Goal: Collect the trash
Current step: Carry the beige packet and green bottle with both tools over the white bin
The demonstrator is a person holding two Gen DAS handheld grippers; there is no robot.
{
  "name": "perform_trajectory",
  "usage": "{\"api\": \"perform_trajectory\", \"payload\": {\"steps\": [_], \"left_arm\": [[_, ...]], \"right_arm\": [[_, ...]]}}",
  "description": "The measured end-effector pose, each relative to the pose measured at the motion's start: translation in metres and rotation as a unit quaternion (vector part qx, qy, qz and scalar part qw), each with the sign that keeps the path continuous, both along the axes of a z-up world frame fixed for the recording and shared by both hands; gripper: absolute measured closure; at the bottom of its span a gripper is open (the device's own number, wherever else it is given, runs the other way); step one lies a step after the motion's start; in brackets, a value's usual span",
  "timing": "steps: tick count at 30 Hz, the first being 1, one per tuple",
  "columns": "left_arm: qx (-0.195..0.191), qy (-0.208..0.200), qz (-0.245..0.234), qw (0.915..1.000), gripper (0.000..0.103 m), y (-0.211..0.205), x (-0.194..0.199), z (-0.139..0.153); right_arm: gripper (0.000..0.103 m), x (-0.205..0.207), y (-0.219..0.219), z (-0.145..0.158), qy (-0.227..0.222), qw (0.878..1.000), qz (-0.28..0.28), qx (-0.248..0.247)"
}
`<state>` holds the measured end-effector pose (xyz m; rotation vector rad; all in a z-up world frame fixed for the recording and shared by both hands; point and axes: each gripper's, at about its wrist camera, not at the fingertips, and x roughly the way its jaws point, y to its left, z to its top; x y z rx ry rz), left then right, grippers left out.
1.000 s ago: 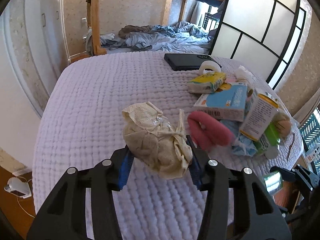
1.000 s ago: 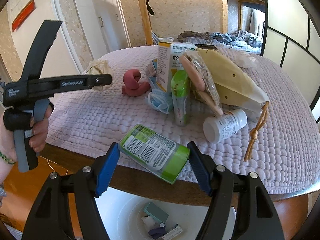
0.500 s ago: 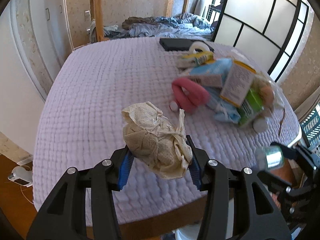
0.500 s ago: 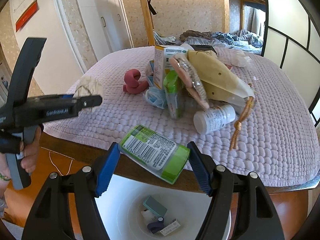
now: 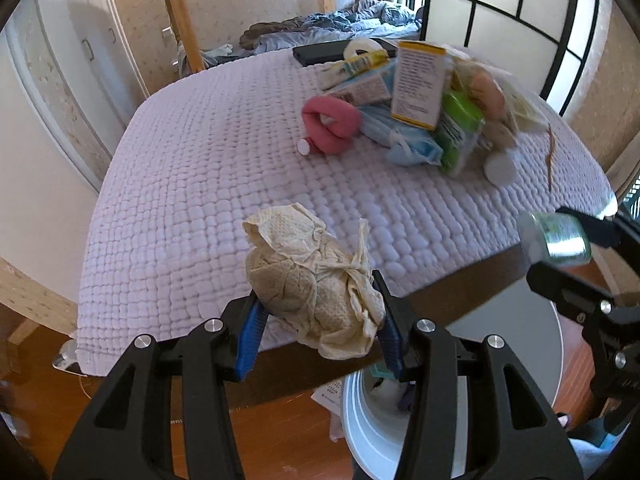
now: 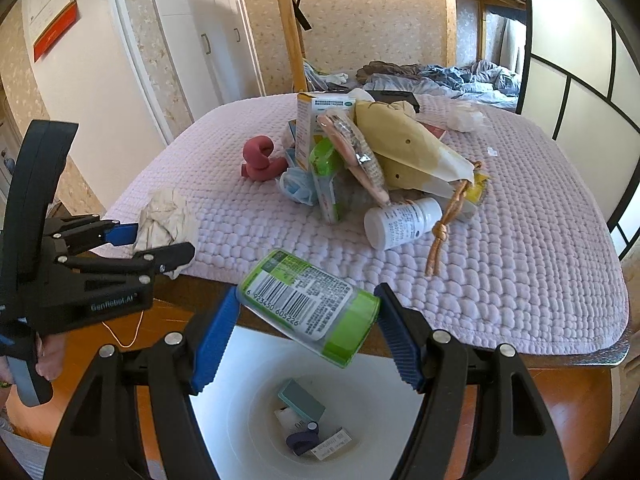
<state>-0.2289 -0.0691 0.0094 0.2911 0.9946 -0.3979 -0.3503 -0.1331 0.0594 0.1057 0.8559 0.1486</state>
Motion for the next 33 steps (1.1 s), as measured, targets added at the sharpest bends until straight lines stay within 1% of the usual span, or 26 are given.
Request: {"api": "perform_trajectory", "payload": {"steps": [9, 17, 29, 33], "left_arm": [[0.016, 0.004, -0.020, 0.9997, 0.053, -0.011, -0.022, 0.001], [0.022, 0.014, -0.045, 0.9986, 0.053, -0.022, -0.041, 0.000], [0.018, 0.026, -0.074, 0.9968, 0.053, -0.036, -0.066, 0.000], [0.021, 0.029, -0.085, 0.9957, 0.053, -0.039, -0.075, -0.002]], "right_arm": [[0.035, -0.014, 0.001, 0.006, 0.000, 1.000, 0.007, -0.005], [0.035, -0.028, -0.004, 0.008, 0.002, 1.000, 0.006, -0.007], [0.035, -0.041, -0.014, 0.010, 0.003, 1.000, -0.001, -0.004], [0.035, -0.045, -0.017, 0.010, 0.004, 1.000, -0.004, -0.004]]}}
